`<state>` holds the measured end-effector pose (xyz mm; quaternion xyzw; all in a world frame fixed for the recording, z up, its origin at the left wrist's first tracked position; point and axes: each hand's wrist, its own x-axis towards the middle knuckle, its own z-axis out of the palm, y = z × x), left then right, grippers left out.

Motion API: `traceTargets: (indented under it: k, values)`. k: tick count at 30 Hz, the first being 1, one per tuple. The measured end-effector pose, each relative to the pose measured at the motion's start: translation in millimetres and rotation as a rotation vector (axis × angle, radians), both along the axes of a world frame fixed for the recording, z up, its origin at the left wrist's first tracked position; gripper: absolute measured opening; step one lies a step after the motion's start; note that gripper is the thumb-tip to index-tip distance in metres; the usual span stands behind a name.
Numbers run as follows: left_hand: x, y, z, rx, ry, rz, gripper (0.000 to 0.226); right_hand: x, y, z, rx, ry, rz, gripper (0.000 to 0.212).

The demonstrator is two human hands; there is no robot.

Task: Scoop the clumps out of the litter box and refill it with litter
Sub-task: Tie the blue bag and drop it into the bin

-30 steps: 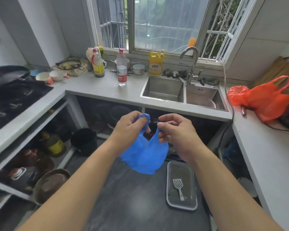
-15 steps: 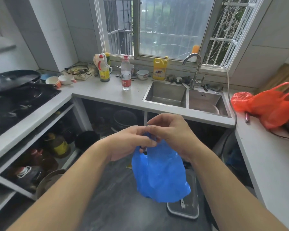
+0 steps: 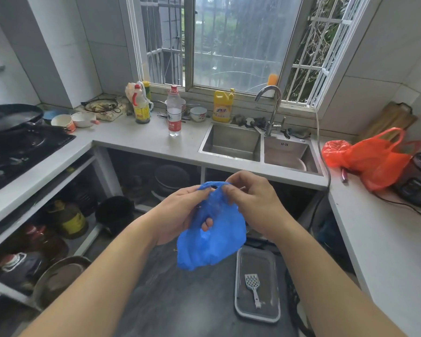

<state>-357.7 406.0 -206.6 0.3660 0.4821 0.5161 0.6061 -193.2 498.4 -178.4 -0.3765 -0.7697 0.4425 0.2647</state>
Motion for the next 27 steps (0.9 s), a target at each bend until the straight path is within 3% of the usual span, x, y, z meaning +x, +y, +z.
traceTargets:
  k: [3,8,12,16,21,24,27]
  values:
    - [-3,-1,0,0.014,-0.013,-0.034,0.037,2,-1,0,-0.159,0.055,0.004,0.016]
    - [-9,-1,0,0.057,-0.050,0.006,0.034,7,1,3,-0.461,0.204,0.048,0.008]
    - [-12,-1,1,0.054,-0.085,-0.006,0.039,11,2,2,-0.417,0.161,0.045,0.010]
    - [-10,3,0,0.080,0.030,0.022,0.035,7,-2,-2,-0.221,0.010,0.050,0.016]
    - [-2,6,-1,0.166,0.138,0.126,0.021,3,-8,-4,-0.460,0.281,-0.082,0.009]
    - [0,9,-5,0.189,0.322,0.199,0.018,4,-7,-2,-0.600,0.474,-0.169,0.015]
    - [2,13,-9,0.195,0.490,0.283,0.012,1,-11,1,-0.600,0.497,-0.195,0.015]
